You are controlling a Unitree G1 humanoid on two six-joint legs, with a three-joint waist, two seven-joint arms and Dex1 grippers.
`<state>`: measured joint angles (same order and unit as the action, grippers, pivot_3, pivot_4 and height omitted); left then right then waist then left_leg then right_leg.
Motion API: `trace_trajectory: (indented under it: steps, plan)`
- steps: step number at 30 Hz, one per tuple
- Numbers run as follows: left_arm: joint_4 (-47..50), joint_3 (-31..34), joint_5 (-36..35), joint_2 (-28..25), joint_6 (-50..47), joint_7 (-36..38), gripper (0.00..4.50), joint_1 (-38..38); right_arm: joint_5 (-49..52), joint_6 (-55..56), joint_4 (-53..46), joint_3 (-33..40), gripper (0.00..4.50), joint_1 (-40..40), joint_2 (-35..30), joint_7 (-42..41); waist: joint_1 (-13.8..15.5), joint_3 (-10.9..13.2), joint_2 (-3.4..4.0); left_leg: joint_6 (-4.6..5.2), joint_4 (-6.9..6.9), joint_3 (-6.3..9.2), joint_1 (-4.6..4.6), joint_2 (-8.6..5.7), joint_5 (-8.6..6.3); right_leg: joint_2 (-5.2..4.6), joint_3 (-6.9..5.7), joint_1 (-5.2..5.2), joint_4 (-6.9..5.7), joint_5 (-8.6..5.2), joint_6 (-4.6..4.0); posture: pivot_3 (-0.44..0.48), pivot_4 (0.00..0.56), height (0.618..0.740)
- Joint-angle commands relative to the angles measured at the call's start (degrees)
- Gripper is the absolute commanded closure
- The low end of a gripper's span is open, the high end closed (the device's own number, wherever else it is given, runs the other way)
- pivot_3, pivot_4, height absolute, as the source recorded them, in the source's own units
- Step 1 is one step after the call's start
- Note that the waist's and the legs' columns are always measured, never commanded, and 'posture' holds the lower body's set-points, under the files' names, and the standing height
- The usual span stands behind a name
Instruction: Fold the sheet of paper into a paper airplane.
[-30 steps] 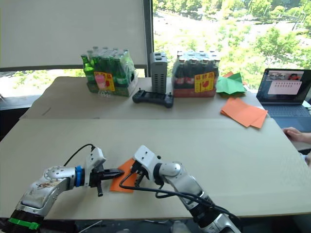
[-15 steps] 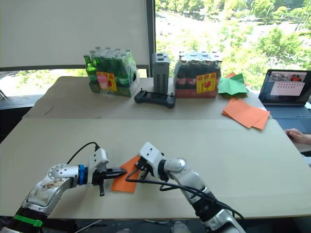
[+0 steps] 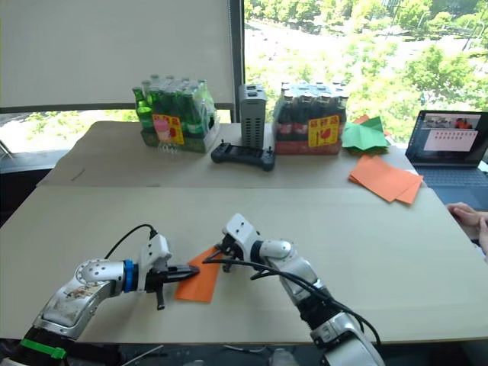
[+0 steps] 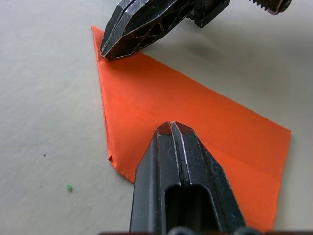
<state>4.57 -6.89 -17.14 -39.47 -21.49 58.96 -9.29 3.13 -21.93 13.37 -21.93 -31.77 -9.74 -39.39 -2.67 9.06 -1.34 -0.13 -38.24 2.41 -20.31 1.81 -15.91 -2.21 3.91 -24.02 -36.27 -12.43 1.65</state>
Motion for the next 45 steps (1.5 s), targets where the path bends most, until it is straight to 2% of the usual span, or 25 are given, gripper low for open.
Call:
trace_trajectory:
  steps: [1, 10, 23, 29, 45]
  plan:
    - [-0.60, -1.73, 1.98, -0.87, -1.22, -0.08, 4.49, 1.53, -1.05, 0.54, 4.21, 1.09, 4.50, -0.14, -0.27, 0.64, -0.02, -0.01, 0.01, 0.00, 0.00, 0.00, 0.02, 0.00, 0.00, 0.00, 0.00, 0.00, -0.02, 0.00, 0.00, 0.000, 0.150, 0.733]
    - [-0.10, -1.69, 1.67, -0.91, -1.51, -0.54, 4.49, 1.62, -0.96, 5.07, 7.41, 1.62, 4.50, 0.37, 0.88, 0.24, -0.22, -0.02, 0.03, 0.00, 0.00, -0.01, 0.09, 0.02, 0.00, 0.05, 0.03, 0.01, -0.08, 0.00, 0.00, 0.000, 0.150, 0.733]
    - [-0.28, -1.84, 1.76, -0.98, -1.85, -0.81, 4.49, 1.16, -1.47, 0.73, -6.05, -3.85, 4.50, 10.18, -1.31, -3.42, 0.01, -0.03, 0.05, 0.01, 0.08, -0.02, 0.03, 0.02, 0.00, 0.03, 0.04, -0.01, 0.01, -0.03, 0.00, 0.000, 0.150, 0.733]
    - [-0.04, -1.93, 1.79, -1.13, -2.16, -0.81, 4.49, 1.16, -1.49, -1.32, -9.87, -5.80, 4.50, 12.09, -2.13, -4.48, -0.04, -0.04, 0.07, 0.01, 0.08, -0.03, 0.06, 0.03, 0.00, 0.04, 0.04, -0.01, 0.00, -0.29, 0.40, 0.000, 0.150, 0.733]
    - [-0.30, -2.37, 2.06, -1.37, -2.33, -0.51, 4.49, 0.55, 0.19, -5.75, -16.85, -8.34, 4.50, 15.86, -4.70, -7.79, 0.07, -0.05, 0.07, 0.01, 0.08, -0.03, 0.05, 0.03, 0.00, 0.04, 0.04, -0.01, 0.02, -0.32, 0.42, 0.000, 0.150, 0.733]
